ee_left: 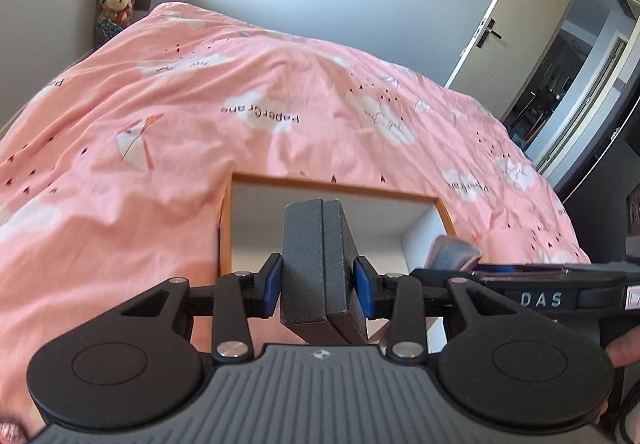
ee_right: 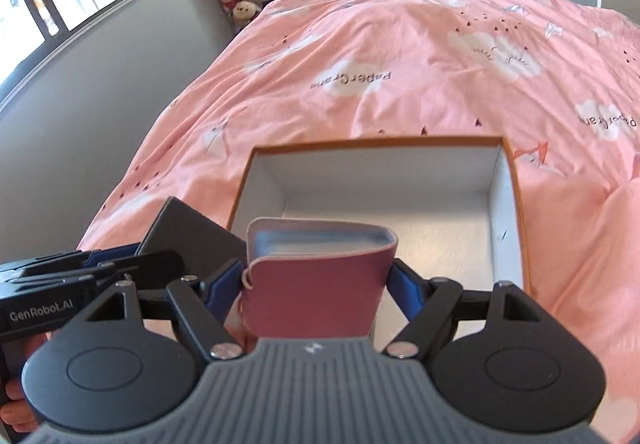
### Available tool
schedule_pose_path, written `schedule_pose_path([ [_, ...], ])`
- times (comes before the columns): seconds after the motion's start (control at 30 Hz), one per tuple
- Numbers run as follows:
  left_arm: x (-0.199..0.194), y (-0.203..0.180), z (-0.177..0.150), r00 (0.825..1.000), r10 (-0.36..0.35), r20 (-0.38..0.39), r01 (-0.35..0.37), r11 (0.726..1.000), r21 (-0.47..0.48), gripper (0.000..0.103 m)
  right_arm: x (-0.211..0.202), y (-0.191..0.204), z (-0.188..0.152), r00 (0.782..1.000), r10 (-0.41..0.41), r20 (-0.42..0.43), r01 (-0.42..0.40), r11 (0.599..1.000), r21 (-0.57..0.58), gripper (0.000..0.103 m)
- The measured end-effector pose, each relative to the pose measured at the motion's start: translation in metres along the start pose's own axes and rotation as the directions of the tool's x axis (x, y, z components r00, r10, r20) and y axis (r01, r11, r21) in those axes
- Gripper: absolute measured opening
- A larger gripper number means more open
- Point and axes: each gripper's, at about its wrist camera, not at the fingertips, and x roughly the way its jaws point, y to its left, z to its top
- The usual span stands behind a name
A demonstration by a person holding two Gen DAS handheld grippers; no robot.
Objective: Organize objects
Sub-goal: 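Carry both cases over the box and lower them inside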
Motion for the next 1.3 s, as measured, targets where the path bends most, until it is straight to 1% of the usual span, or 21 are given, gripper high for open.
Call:
schedule_pose_path([
  [0.07, 0.024, 0.003, 0.009, 1.000, 0.004, -0.004, -0.004, 1.000, -0.010, 0.043, 0.017, -0.010, 0.011, 1.000, -0.005, -0.007, 0.005, 1.000, 0.019, 0.079],
  [0.13, 0.052, 0.009, 0.016, 1.000, 0.009, -0.021, -0.010, 0.999, -0.042, 0.043, 0.037, -0.020, 0.020, 1.000, -0.012, -0.018, 0.013, 0.999, 0.033, 0.079],
  [0.27, 0.097, 0.023, 0.018, 0.998, 0.052, -0.040, -0.055, 0.995, -0.079, 0.043, 0.076, -0.036, 0.034, 0.998, -0.037, -0.053, 0.040, 0.997, 0.070, 0.079],
  [0.33, 0.112, 0.023, 0.020, 0.996, 0.066, -0.057, -0.069, 0.995, -0.068, 0.043, 0.095, -0.042, 0.038, 0.996, -0.047, -0.071, 0.053, 0.995, 0.079, 0.079],
  [0.4, 0.123, 0.019, 0.022, 0.994, 0.085, -0.073, -0.088, 0.995, -0.038, 0.043, 0.111, -0.046, 0.043, 0.994, -0.049, -0.094, 0.057, 0.995, 0.087, 0.079],
  [0.5, 0.136, 0.014, 0.022, 0.985, 0.140, -0.104, -0.140, 0.990, 0.009, 0.043, 0.129, -0.050, 0.051, 0.992, -0.052, -0.115, 0.063, 0.994, 0.092, 0.079],
  [0.63, 0.148, 0.014, 0.019, 0.975, 0.166, -0.145, -0.163, 0.986, 0.033, 0.043, 0.145, -0.058, 0.056, 0.990, -0.052, -0.134, 0.066, 0.992, 0.106, 0.079],
  [0.73, 0.154, 0.007, 0.014, 0.968, 0.208, -0.143, -0.195, 0.976, 0.101, 0.043, 0.151, -0.065, 0.055, 0.988, -0.043, -0.149, 0.063, 0.989, 0.133, 0.079],
  [0.83, 0.158, -0.002, 0.011, 0.960, 0.241, -0.143, -0.216, 0.961, 0.170, 0.044, 0.154, -0.068, 0.054, 0.987, -0.048, -0.156, 0.069, 0.988, 0.136, 0.079],
  [0.9, 0.160, -0.005, 0.009, 0.956, 0.254, -0.149, -0.219, 0.951, 0.219, 0.046, 0.156, -0.069, 0.053, 0.985, -0.052, -0.163, 0.074, 0.988, 0.134, 0.079],
  [1.0, 0.160, -0.008, 0.007, 0.953, 0.268, -0.145, -0.226, 0.941, 0.250, 0.047, 0.159, -0.070, 0.052, 0.984, -0.042, -0.172, 0.068, 0.987, 0.146, 0.079],
  [1.03, 0.160, -0.010, 0.006, 0.948, 0.288, -0.138, -0.241, 0.929, 0.280, 0.051, 0.160, -0.070, 0.051, 0.984, -0.040, -0.174, 0.066, 0.987, 0.149, 0.079],
  [1.07, 0.159, -0.012, 0.005, 0.944, 0.306, -0.125, -0.257, 0.916, 0.307, 0.060, 0.160, -0.070, 0.050, 0.984, -0.041, -0.175, 0.068, 0.986, 0.150, 0.079],
  [1.1, 0.157, -0.012, 0.004, 0.943, 0.313, -0.112, -0.262, 0.908, 0.328, 0.061, 0.161, -0.070, 0.049, 0.983, -0.044, -0.176, 0.070, 0.986, 0.148, 0.079],
  [1.13, 0.154, -0.012, 0.004, 0.944, 0.313, -0.103, -0.262, 0.903, 0.339, 0.061, 0.162, -0.070, 0.048, 0.984, -0.044, -0.175, 0.071, 0.986, 0.149, 0.079],
  [1.2, 0.150, -0.011, 0.005, 0.944, 0.311, -0.107, -0.258, 0.902, 0.347, 0.062, 0.163, -0.070, 0.048, 0.984, -0.042, -0.175, 0.069, 0.986, 0.151, 0.079],
  [1.3, 0.144, -0.009, 0.008, 0.945, 0.307, -0.112, -0.251, 0.902, 0.352, 0.055, 0.164, -0.068, 0.048, 0.983, -0.043, -0.179, 0.069, 0.987, 0.143, 0.079],
])
